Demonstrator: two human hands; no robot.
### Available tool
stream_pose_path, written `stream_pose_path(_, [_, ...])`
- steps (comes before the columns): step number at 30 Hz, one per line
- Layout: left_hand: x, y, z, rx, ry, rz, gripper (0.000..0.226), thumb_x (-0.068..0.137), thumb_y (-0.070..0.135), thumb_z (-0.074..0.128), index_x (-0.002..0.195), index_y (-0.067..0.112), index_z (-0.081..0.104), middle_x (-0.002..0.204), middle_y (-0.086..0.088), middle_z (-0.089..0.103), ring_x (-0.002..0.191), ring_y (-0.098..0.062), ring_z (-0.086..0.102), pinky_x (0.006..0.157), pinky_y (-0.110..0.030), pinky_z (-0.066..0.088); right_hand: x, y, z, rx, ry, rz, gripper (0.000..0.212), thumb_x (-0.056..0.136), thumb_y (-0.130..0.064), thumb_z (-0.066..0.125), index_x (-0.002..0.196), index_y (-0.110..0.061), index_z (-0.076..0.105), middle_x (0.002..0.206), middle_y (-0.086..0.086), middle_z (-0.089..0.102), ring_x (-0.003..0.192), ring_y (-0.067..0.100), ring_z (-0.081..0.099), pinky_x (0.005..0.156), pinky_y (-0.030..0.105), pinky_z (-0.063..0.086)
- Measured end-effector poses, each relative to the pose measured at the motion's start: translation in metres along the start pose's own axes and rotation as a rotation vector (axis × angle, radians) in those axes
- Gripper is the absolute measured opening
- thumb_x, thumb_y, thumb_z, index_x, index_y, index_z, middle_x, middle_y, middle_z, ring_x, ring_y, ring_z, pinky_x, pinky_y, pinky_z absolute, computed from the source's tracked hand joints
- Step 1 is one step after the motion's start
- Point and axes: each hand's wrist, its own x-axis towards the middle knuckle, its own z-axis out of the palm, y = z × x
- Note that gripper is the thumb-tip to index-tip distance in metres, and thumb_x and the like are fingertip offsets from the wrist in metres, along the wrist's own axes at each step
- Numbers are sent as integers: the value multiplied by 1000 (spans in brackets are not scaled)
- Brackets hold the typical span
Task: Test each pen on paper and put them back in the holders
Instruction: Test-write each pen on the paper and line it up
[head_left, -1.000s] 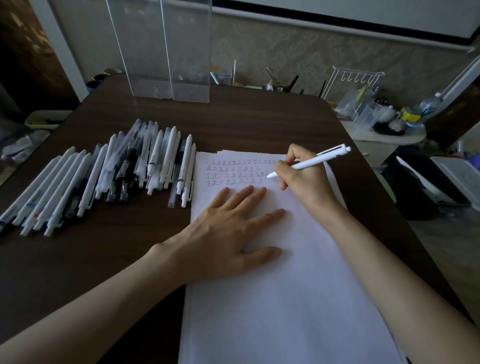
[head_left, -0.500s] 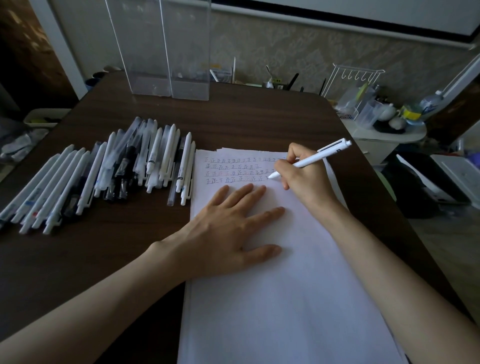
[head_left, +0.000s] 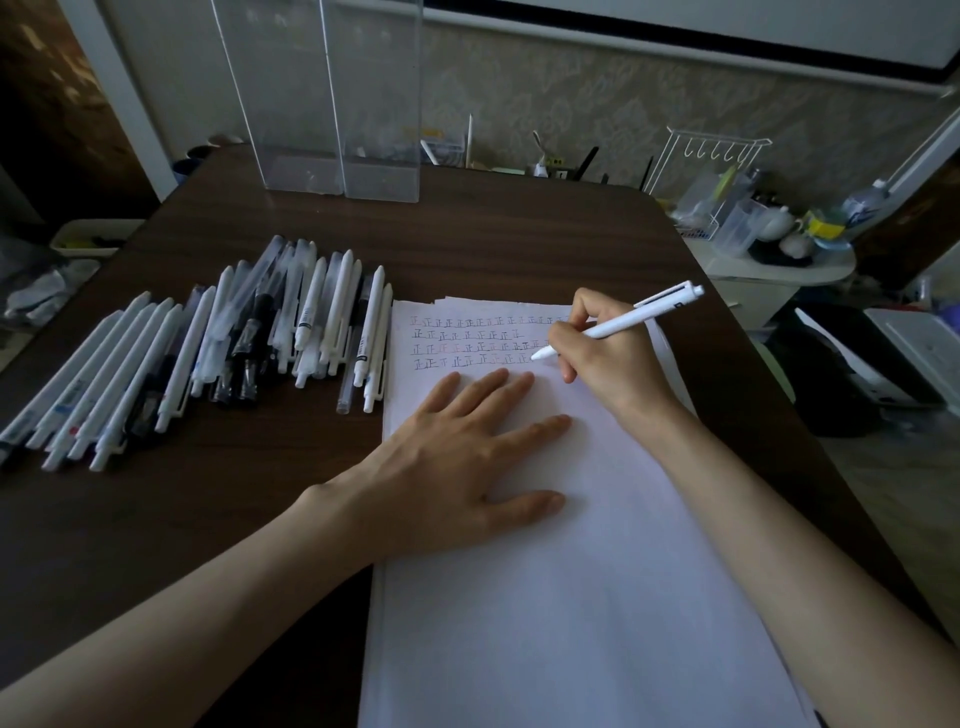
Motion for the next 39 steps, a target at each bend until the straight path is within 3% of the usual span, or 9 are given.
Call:
stream_pose_path(6, [0, -2, 2, -9, 21, 14, 69, 84, 72, 16, 146, 42, 10, 157, -3, 3, 144, -17, -4, 116, -37, -2, 1, 0, -1, -20, 55, -14, 37, 80, 3, 55, 58, -13, 30, 45, -6, 32, 40, 1, 41, 44, 17, 28])
stream_pose_path(9, [0, -3, -1, -54, 81, 23, 69, 85, 69, 22, 145, 36, 25, 156, -3, 15, 143, -18, 8, 115, -34, 4, -1, -1, -2, 22, 31, -26, 30, 87, -7, 59, 65, -13, 40, 44, -9, 46, 43, 3, 47, 46, 21, 37])
stream_pose_path(13, [3, -7, -4, -185, 215, -32, 71, 81, 67, 34, 133, 21, 45, 137, 2, 48, 126, -13, 40, 104, -21, 21, -3, -1, -2, -9, -71, -87, 11, 85, -17, 68, 89, -18, 58, 79, 2, 64, 70, 5, 59, 62, 17, 46])
stream_pose_path(15, [3, -8, -5, -284, 240, -83, 75, 75, 70, 42, 133, 22, 42, 129, 5, 53, 116, -9, 44, 96, -17, 26, -3, 1, -3, -85, -112, -128, 25, 85, -6, 65, 104, -22, 61, 99, -2, 62, 83, 6, 55, 69, 11, 41])
stream_pose_path(20, [4, -10, -4, -355, 243, -29, 81, 74, 65, 51, 143, 29, 28, 126, 3, 57, 115, -17, 50, 98, -32, 39, -4, -2, -2, -100, -173, -94, 39, 88, -3, 57, 112, -33, 61, 113, -9, 62, 102, 4, 53, 82, 17, 42])
stream_pose_path(25, [6, -13, -1, -338, 281, 5, 68, 78, 61, 50, 133, 21, 50, 121, 1, 59, 108, -19, 54, 92, -36, 44, -7, -4, -2, -57, -194, -122, 34, 90, -3, 56, 114, -26, 64, 111, -6, 66, 100, 8, 57, 85, 29, 45])
stream_pose_path(32, [6, -17, -1, -331, 326, 12, 52, 81, 42, 62, 125, 16, 57, 114, -1, 61, 102, -18, 54, 86, -29, 43, -8, -4, -4, -95, -246, -169, 47, 89, 0, 54, 121, -33, 57, 114, -17, 59, 104, 0, 52, 87, 15, 39])
stream_pose_path(36, [6, -23, -4, -307, 378, -90, 56, 81, 42, 63, 128, 13, 53, 114, -4, 57, 102, -20, 54, 86, -32, 45, -9, -6, -2, -169, -406, -170, 65, 93, -9, 54, 137, -49, 28, 132, -11, 52, 124, -3, 42, 100, 12, 31])
stream_pose_path(39, [-2, -35, -13, -204, 468, -196, 56, 85, 36, 57, 133, 8, 48, 119, -10, 55, 106, -28, 56, 89, -39, 46, -8, -1, 3, -375, -433, -254, 52, 92, -12, 56, 140, -26, 42, 138, -3, 48, 129, 12, 35, 110, 28, 28])
